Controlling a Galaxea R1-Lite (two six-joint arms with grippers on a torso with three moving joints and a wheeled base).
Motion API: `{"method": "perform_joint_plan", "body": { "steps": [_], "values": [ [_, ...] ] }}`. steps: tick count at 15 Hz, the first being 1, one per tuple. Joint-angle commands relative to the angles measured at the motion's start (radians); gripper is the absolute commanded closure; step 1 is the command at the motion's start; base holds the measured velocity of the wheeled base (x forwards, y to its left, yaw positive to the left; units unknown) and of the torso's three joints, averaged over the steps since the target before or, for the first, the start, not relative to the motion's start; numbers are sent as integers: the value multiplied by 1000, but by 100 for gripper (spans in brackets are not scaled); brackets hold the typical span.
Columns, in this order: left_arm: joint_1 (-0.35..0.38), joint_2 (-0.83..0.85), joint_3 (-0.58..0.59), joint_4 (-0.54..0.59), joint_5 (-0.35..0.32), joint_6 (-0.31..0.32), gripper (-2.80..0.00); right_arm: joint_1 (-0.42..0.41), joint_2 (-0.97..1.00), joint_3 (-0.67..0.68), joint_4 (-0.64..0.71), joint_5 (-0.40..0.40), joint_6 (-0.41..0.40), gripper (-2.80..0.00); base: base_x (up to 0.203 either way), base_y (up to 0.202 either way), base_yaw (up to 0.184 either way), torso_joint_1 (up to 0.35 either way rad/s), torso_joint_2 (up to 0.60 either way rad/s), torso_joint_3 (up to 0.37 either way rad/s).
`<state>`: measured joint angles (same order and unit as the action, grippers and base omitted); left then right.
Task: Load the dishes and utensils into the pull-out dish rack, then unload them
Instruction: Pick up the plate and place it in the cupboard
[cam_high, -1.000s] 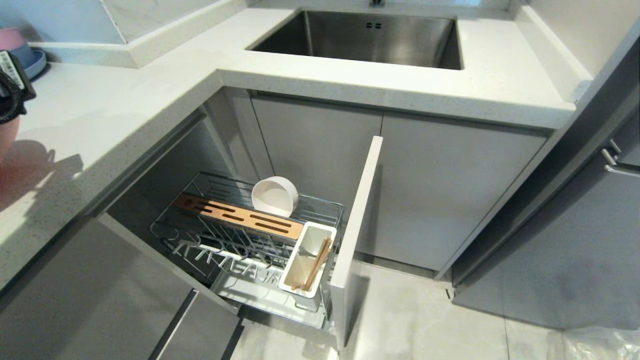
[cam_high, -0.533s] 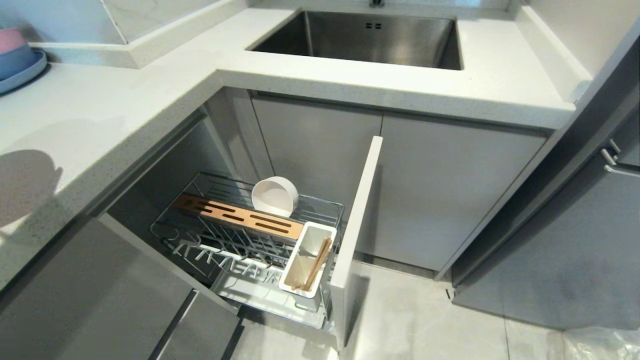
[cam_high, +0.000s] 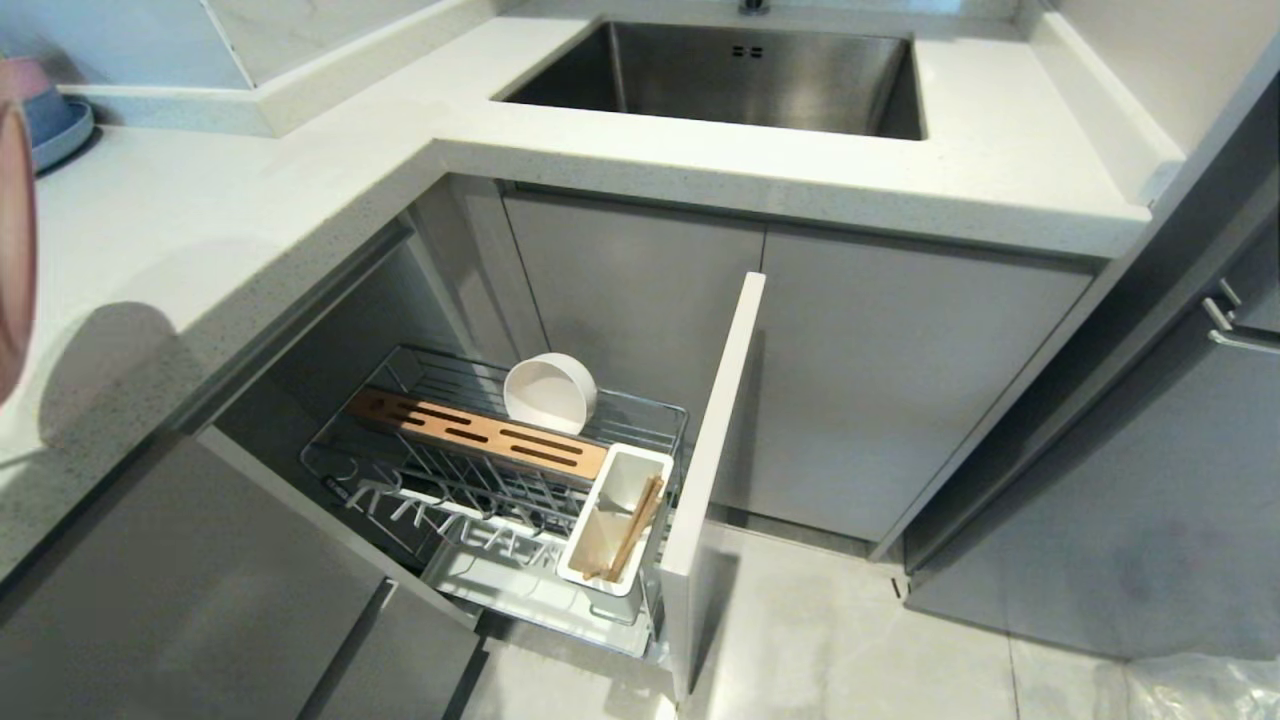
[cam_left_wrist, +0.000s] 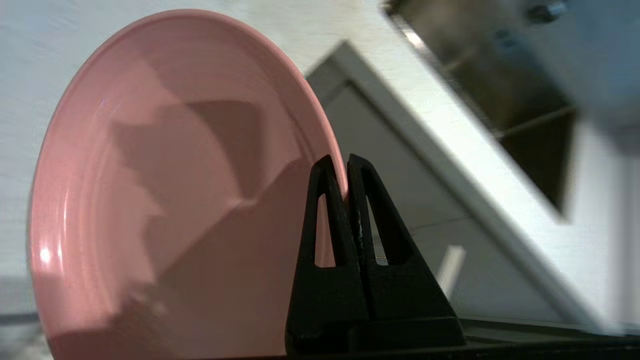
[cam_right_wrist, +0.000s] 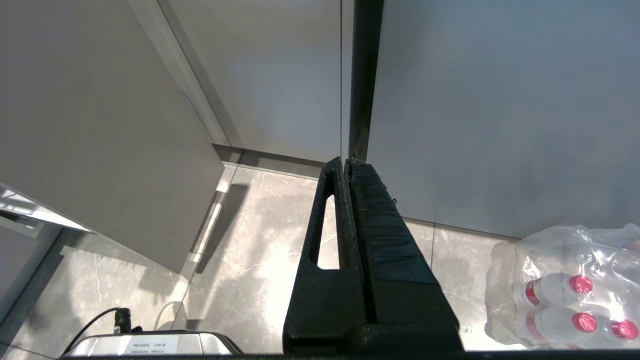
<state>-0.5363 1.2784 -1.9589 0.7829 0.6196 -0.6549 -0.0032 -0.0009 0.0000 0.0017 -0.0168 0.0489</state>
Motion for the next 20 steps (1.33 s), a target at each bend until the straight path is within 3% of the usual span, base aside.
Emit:
{"method": "perform_joint_plan", "body": {
  "steps": [1, 5, 8, 15, 20],
  "values": [
    [-57, 19, 0, -20, 3, -68, 0, 0, 1, 2, 0, 0, 0, 0, 0, 0, 0, 0, 0, 0],
    [-213, 70, 0, -138, 11, -149, 0, 0, 1, 2, 0, 0, 0, 0, 0, 0, 0, 0, 0, 0],
    [-277, 150, 0, -224, 74, -220, 0, 0, 1, 2, 0, 0, 0, 0, 0, 0, 0, 0, 0, 0],
    [-257, 296, 104, -233, 128, -475, 0, 0, 1, 2, 0, 0, 0, 0, 0, 0, 0, 0, 0, 0],
    [-213, 335, 199, -315, 143, -572, 0, 0, 1, 2, 0, 0, 0, 0, 0, 0, 0, 0, 0, 0]
  ]
}}
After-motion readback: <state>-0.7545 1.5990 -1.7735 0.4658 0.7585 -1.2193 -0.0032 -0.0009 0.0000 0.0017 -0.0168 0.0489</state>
